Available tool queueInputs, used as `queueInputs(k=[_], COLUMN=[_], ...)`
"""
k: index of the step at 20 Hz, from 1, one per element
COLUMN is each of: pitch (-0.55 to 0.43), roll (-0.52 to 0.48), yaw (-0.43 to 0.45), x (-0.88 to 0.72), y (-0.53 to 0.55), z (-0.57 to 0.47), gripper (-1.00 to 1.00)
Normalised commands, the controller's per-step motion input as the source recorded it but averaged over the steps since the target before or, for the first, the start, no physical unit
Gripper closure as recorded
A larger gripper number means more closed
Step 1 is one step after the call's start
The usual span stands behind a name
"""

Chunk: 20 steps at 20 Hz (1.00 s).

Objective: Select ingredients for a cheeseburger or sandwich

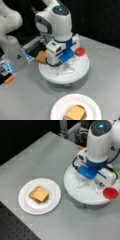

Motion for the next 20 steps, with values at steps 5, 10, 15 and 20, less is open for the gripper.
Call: queueInputs(k=[5,10,15,20], pitch=[-0.091,-0.091,-0.178,-0.179], roll=[0.054,0.054,-0.012,-0.022], yaw=[-0.012,-0.012,0.543,0.314], x=[-0.27,-0.27,-0.27,-0.23], y=[0.1,0.1,0.08,0.03], z=[-0.06,-0.06,-0.05,-0.08], gripper=[-1.0,-1.0,-1.0,-1.0])
